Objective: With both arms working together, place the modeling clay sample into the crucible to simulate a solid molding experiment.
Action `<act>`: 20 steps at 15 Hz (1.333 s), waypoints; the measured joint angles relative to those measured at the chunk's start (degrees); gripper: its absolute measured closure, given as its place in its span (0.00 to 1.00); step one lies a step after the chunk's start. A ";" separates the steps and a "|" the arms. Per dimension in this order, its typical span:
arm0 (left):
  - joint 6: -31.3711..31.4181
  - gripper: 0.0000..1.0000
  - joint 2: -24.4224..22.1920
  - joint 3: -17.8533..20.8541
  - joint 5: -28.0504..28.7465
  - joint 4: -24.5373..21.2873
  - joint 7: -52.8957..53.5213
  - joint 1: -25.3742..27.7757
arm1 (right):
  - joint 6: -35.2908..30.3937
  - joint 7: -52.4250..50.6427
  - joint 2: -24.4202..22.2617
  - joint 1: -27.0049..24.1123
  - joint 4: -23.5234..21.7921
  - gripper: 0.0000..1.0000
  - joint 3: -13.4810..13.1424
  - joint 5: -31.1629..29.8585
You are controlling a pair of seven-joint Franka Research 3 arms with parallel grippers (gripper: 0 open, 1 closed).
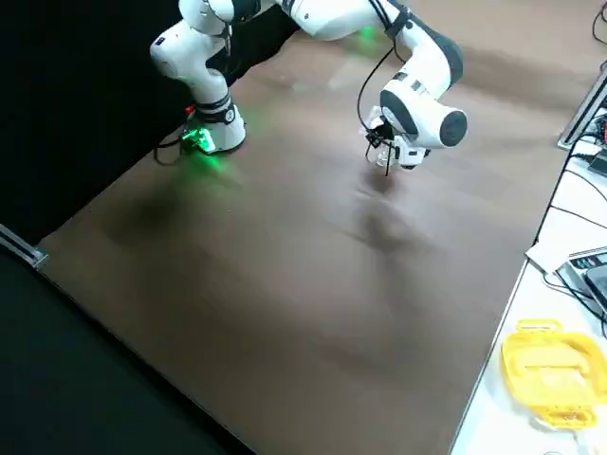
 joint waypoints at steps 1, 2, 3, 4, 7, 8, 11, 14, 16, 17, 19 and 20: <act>0.00 0.00 0.00 0.00 0.00 -0.02 0.00 -0.01 | -0.90 -0.01 -0.04 0.00 0.20 0.45 0.01 0.00; 0.00 0.00 0.01 -0.02 0.00 -0.05 0.00 -0.01 | -1.50 -0.06 -0.19 -0.03 0.61 0.45 0.00 0.00; 0.00 0.00 0.01 -0.03 0.00 -0.06 0.00 -0.01 | -1.77 -0.07 -0.44 -0.16 1.42 0.45 -0.03 0.00; 0.00 0.00 0.01 -0.04 0.00 -0.07 0.00 -0.02 | -1.92 -0.09 -0.83 -0.46 2.40 0.45 -0.05 0.00; 0.00 0.00 0.01 -0.16 0.00 -0.08 0.00 -0.03 | -2.27 -0.88 -3.24 -2.01 6.30 0.37 -0.11 0.00; 0.00 0.00 0.01 -0.24 0.00 -0.08 0.00 -0.06 | -2.50 -0.96 -4.69 -2.59 7.34 0.29 -0.20 -0.08; 0.00 0.00 0.01 -0.31 0.00 -0.08 -0.01 -0.08 | -2.98 -3.04 -10.27 -4.56 8.65 0.16 -0.27 -3.17; 0.09 0.00 0.01 -0.24 0.00 0.19 -0.01 -0.01 | -3.24 -4.40 -17.32 -5.04 8.71 0.00 -0.16 -10.37; 0.10 0.00 0.01 -0.22 0.00 0.65 -0.02 -0.01 | -3.15 -4.40 -19.85 -4.80 8.73 0.00 0.14 -15.47; 0.11 0.00 0.01 -0.16 0.00 0.71 -0.04 -0.01 | -3.05 -4.40 -21.10 -4.76 8.74 0.00 0.24 -16.91; 0.11 0.00 0.09 0.00 0.00 0.71 -0.04 0.04 | -2.90 -4.40 -23.24 -4.90 8.78 0.00 0.04 -18.65; 0.11 0.00 0.15 0.06 0.00 0.71 -0.05 0.18 | -2.89 -4.40 -23.96 -4.98 9.03 0.00 -0.19 -19.38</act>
